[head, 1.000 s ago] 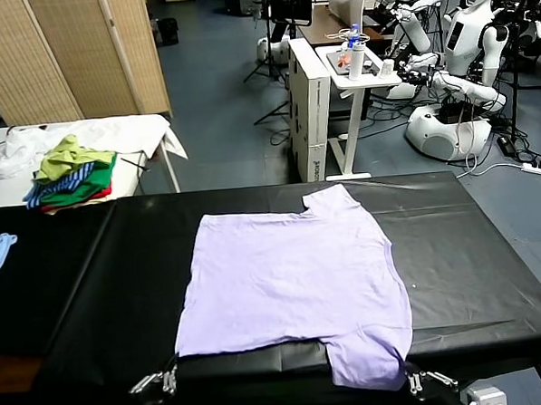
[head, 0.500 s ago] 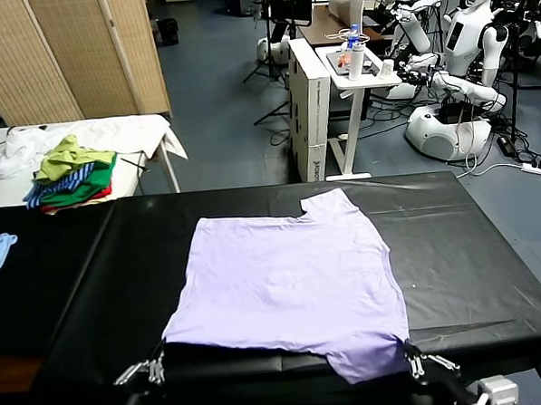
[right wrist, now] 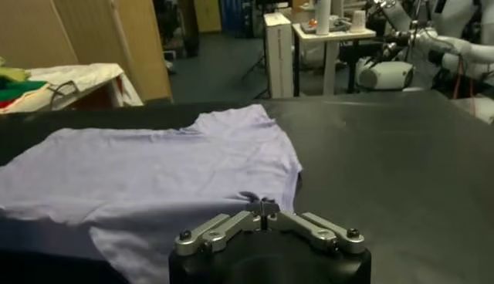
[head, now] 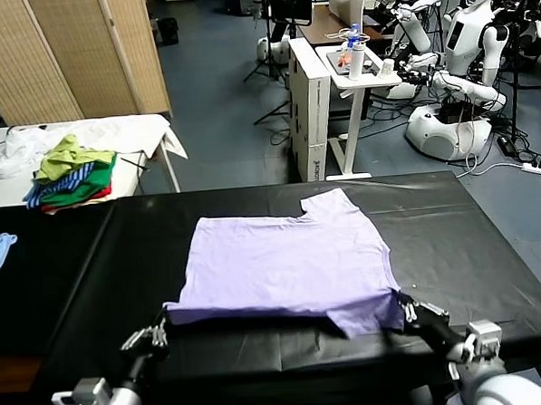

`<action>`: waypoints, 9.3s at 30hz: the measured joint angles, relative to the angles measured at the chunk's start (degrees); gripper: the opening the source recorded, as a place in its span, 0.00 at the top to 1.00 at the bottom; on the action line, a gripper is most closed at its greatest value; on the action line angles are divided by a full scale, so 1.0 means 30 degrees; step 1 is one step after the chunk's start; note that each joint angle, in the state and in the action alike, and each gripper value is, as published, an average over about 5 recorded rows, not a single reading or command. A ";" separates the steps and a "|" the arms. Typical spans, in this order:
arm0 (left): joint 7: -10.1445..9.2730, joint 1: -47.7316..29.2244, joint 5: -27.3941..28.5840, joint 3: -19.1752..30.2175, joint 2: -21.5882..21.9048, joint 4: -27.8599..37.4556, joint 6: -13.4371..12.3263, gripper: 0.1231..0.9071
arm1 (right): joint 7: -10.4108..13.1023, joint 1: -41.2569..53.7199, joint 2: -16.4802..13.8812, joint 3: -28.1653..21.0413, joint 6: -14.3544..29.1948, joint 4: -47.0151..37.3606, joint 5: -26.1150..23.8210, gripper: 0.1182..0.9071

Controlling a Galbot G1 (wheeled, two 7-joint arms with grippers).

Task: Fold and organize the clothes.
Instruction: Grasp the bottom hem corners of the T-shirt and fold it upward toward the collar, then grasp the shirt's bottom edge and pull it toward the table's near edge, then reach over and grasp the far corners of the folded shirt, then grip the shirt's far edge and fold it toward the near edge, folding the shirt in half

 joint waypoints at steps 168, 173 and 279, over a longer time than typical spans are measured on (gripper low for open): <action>-0.0944 -0.4715 -0.8007 -0.0947 0.4218 0.1054 0.7383 0.00 | -0.0138 0.8898 -0.1462 -0.4222 -0.4102 -0.3973 0.2689 0.00; -0.0810 -0.8006 -0.8783 0.0417 0.4935 0.3782 0.7761 0.00 | -0.0349 1.1078 -0.0828 -0.5744 -0.4089 -0.6480 0.2608 0.00; 0.0319 -1.3244 -0.7453 0.4425 0.5546 0.9047 0.7806 0.97 | -0.1776 1.2035 0.0513 -0.6754 -0.2006 -0.8456 0.1855 0.97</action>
